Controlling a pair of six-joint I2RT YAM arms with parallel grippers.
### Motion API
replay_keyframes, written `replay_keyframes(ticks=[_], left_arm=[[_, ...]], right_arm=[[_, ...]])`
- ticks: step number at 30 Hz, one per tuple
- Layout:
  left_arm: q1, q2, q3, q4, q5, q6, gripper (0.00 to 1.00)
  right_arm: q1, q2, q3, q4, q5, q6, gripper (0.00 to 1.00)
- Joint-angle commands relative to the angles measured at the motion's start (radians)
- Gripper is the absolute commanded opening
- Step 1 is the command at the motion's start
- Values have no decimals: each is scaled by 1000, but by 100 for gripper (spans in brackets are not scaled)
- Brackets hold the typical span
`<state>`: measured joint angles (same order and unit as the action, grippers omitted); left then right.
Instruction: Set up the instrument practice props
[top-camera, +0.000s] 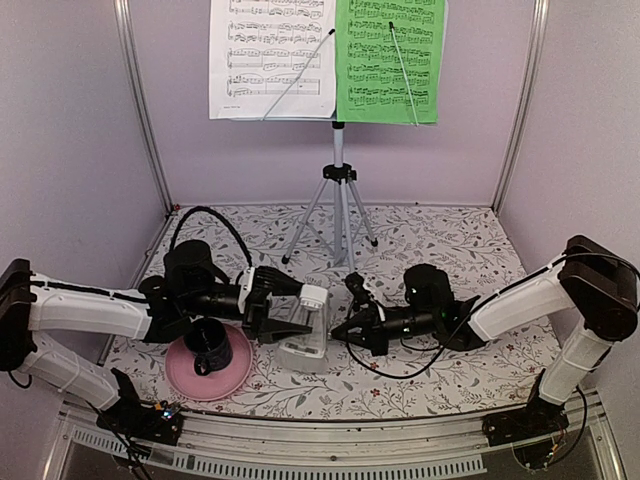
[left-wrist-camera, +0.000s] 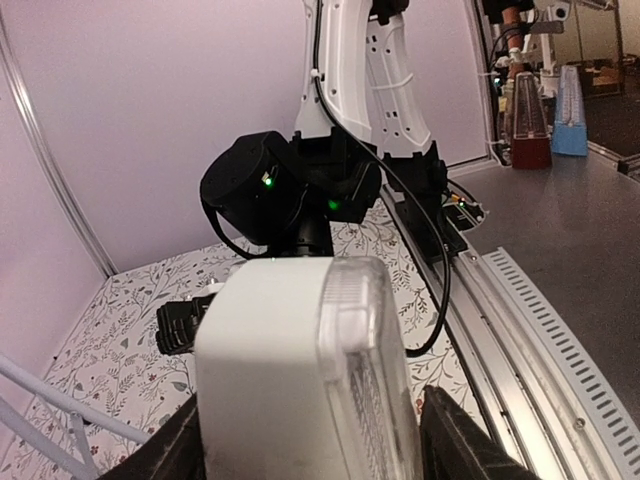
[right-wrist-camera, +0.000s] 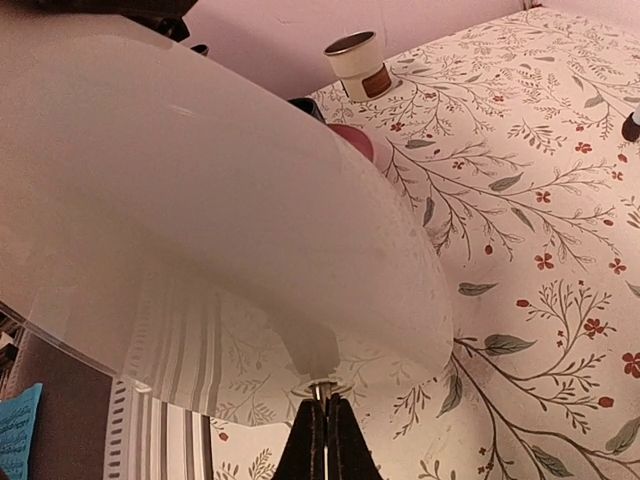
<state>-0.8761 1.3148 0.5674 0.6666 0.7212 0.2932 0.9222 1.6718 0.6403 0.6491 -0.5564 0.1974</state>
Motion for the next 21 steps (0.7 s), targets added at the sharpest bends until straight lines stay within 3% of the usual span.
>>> replay_keyframes(ticks=[1,21], left_arm=[[-16,-62,53,48,8,38,18],[-272,-225,126,-337,-260,511,15]], right_arm=[[1,-22,-16,3,-1,29,0],[-116,-19,23,48,-379,450,0]])
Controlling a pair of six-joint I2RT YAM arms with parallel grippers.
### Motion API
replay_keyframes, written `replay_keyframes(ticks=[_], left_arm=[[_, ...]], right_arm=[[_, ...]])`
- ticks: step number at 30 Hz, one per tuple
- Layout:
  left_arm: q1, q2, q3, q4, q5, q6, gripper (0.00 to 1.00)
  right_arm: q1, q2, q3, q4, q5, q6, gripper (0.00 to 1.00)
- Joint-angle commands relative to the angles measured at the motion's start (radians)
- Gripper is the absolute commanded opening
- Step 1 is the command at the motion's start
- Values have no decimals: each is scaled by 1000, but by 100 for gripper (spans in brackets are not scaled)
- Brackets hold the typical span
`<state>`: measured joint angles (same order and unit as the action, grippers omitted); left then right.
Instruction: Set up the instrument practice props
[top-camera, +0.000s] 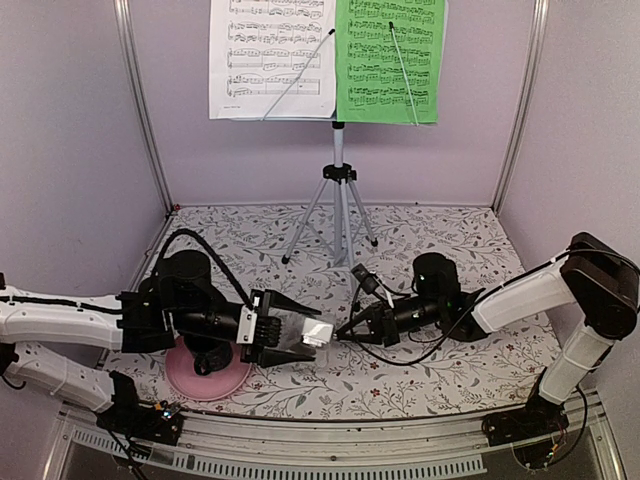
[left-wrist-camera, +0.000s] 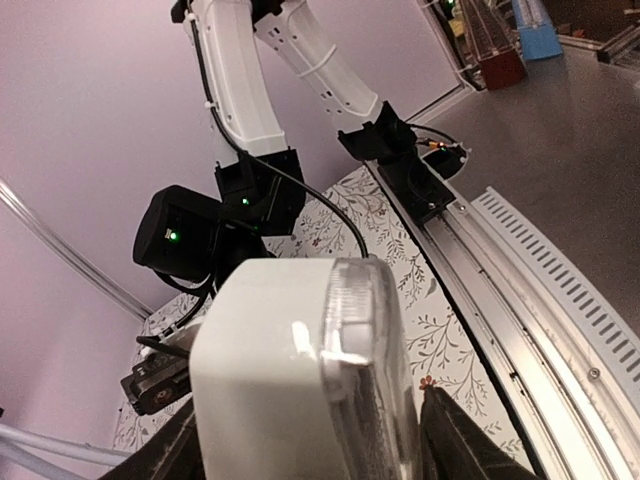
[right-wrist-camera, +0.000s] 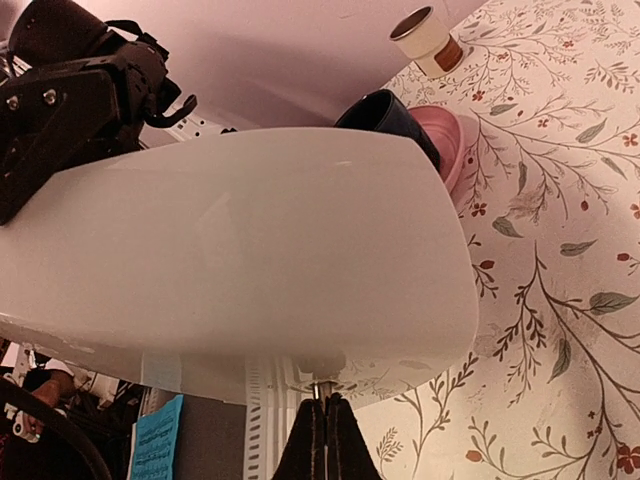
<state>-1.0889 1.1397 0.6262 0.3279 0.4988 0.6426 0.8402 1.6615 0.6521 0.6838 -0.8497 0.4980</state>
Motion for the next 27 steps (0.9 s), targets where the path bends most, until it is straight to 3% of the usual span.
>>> replay_keyframes(ticks=[1,7,11,14,20,27], left_arm=[[-76,-51,73,-18,-49,183,15],[-111,-57,73,-42,-93,185,13],[-66,-8,26,126,-113,25,15],[14,52,-13,303,-53,-91,18],[118,168,-78,536,53,-144,20],[167,347,-35,636,134,-181,22]], right_arm=[[-41,-8,5,26,-105,176,0],[-70,-20,-11,29,-131,255,0],[-70,-47,-16,-44,-88,205,0],[-73,-61,-24,-100,-42,157,0],[-105,-50,-57,-172,17,105,0],[-134,-13,-106,-180,66,101,0]])
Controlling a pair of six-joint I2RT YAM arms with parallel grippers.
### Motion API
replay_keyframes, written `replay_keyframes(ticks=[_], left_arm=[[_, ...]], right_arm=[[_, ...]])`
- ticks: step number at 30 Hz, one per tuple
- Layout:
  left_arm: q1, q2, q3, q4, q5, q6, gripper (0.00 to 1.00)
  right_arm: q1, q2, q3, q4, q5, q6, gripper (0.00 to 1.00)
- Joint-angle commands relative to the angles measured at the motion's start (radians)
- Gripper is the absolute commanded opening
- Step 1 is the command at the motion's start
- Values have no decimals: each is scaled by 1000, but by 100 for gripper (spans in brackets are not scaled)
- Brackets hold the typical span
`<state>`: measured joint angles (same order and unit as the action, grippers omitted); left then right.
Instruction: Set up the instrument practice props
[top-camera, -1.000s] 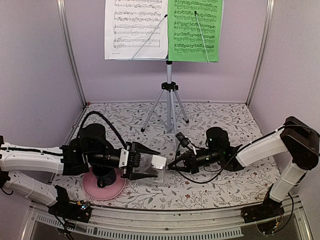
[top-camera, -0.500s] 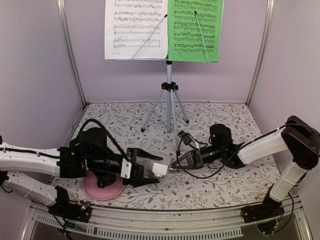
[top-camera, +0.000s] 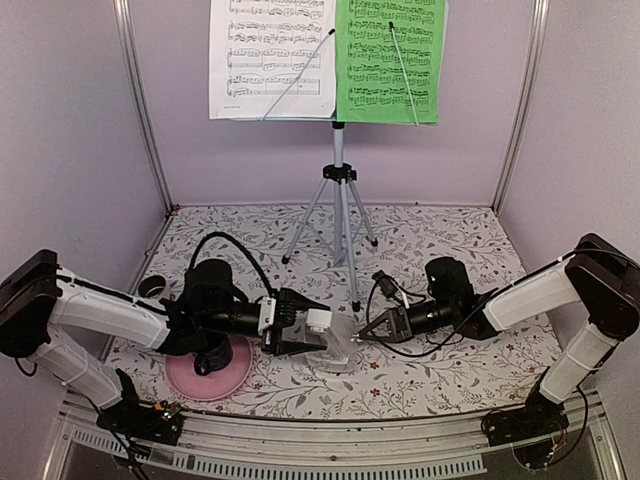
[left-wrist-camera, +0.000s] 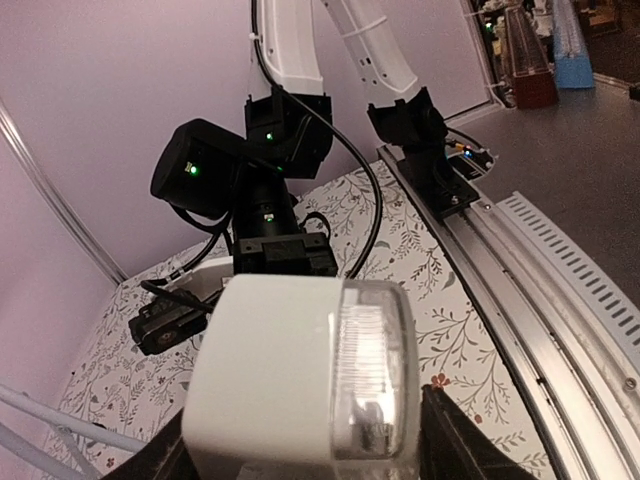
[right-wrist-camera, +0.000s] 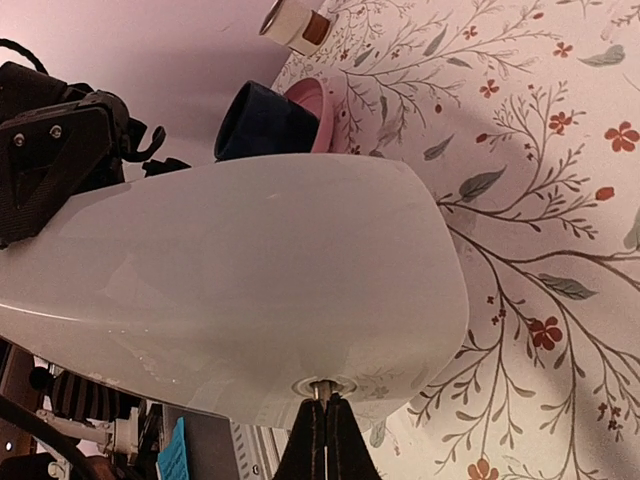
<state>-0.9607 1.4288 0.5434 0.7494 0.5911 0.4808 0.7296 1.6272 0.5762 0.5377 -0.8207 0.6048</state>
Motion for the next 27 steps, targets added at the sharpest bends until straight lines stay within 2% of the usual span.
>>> replay_keyframes(ticks=[1,10,22,27], left_arm=[[41,89,61,217,44,-19,23],[54,228,219,129,96,-13,27],[103,317,276,129,152,-57,43],[112,319,266,130,153,-61,59]], right_arm=[[-24,29,-29,-34,46,-7,0],[-24,101,-7,-9,78,-17,0],[-24,105,-36,28,74,16,0],[-14,89,-34,39,51,48,18]])
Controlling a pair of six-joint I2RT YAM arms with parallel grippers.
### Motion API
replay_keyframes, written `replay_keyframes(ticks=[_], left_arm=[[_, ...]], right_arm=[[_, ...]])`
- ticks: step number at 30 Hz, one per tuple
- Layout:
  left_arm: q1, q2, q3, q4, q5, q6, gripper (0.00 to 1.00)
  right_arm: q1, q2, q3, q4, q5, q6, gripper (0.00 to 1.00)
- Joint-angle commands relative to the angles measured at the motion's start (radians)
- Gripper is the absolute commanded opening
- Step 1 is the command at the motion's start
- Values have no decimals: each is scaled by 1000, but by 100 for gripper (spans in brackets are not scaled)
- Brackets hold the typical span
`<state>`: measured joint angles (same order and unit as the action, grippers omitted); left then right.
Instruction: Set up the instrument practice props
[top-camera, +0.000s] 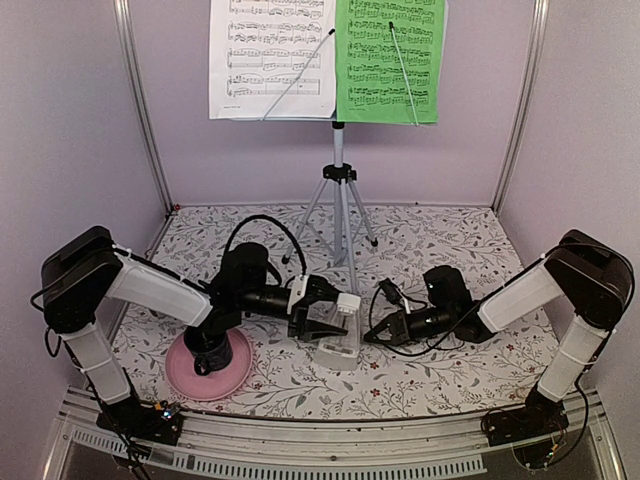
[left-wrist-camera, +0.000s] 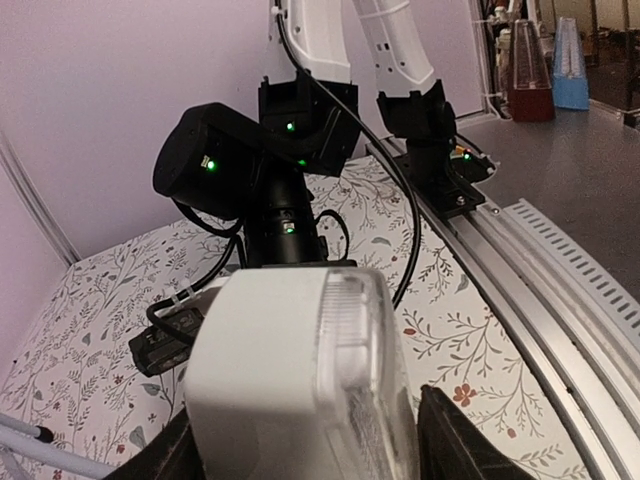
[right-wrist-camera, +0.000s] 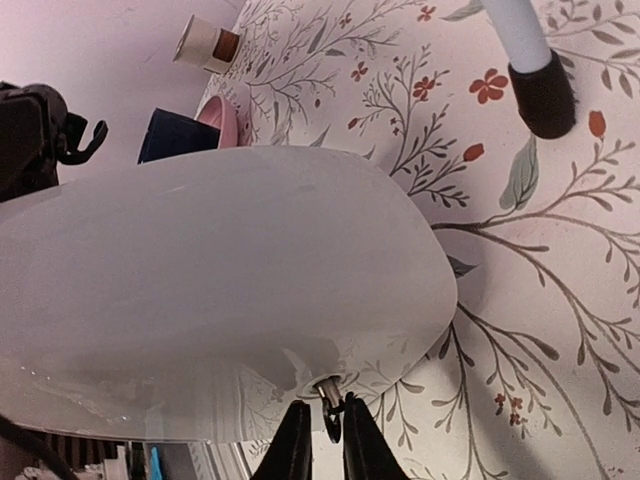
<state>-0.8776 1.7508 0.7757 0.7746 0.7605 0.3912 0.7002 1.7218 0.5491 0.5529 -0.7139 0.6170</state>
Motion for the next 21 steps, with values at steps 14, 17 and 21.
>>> replay_keyframes(ticks=[14,17,21], left_arm=[[42,-92,-72,147,-74,-7,91],[43,-158,-161,201,-134,-63,93],[19,-270,-311,284,-302,-199,91]], right_arm=[[12,-136,-34,-72,-88,21,63],[-31,-195,-18,-133,-74,-34,70],[-104,-229,40,-165,-41,-98,81]])
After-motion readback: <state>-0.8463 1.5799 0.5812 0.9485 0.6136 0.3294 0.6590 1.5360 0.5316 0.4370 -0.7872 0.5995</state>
